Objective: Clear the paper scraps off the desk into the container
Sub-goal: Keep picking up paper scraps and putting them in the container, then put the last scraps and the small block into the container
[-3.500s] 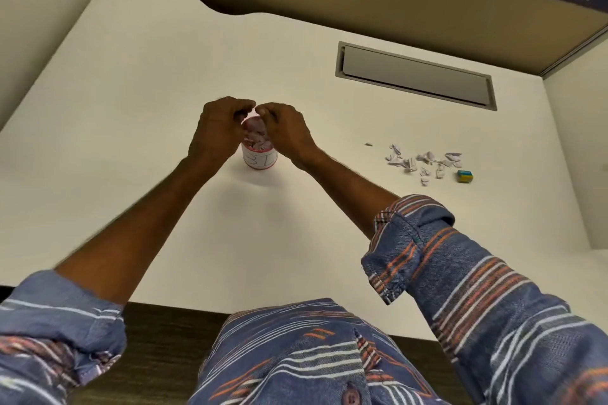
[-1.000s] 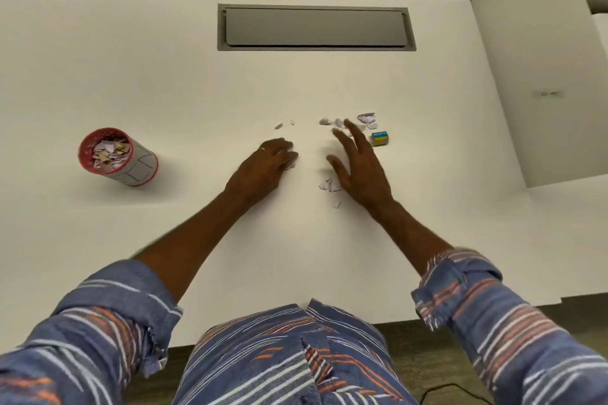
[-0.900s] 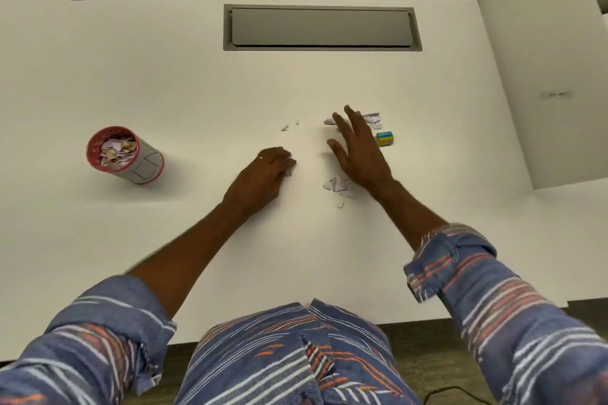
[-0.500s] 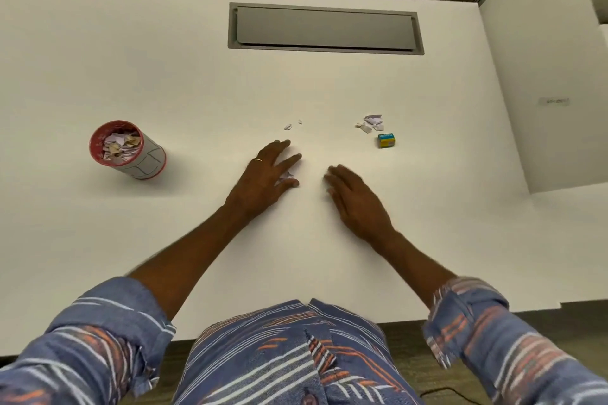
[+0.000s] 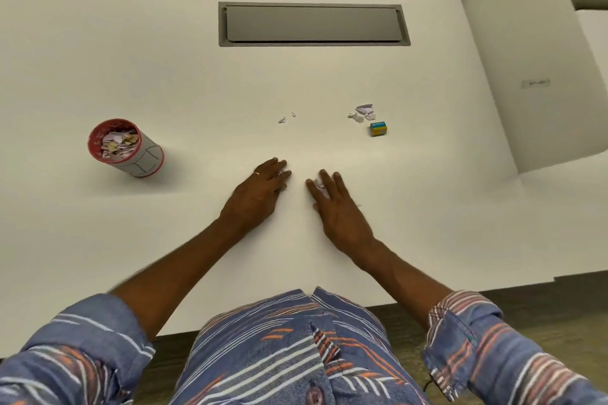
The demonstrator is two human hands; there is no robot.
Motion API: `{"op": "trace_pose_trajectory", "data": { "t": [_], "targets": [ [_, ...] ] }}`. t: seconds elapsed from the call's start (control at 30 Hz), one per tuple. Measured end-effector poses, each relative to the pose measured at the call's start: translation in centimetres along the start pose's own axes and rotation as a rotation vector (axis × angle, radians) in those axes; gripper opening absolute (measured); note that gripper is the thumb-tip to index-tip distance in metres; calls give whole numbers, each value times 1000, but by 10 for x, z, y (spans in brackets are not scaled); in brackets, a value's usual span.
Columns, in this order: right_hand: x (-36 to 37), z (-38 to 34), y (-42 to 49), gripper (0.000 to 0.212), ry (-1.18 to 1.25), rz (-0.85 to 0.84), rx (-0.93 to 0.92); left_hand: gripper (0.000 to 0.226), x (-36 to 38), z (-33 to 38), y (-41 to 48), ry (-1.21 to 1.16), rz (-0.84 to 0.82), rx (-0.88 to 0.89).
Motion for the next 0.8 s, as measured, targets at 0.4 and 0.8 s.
{"op": "trace_pose_trajectory", "data": {
  "t": [0.4,0.8],
  "targets": [
    [-8,16,-55,75,-134,-92,-203,33,-3,-18,-32,39,-102,97],
    [-26,7,-18,15,20,126,77,22,-39,-27,-19,-279,103,-56]
  ]
}}
Point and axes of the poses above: each hand's wrist, its own y-axis towards the middle knuckle, its own x-axis out of the palm, z = x × y, the point moved 6 cm from there along y, towards the middle knuckle, and after that the axes turned 4 degrees about x, right-handed, at the moved point
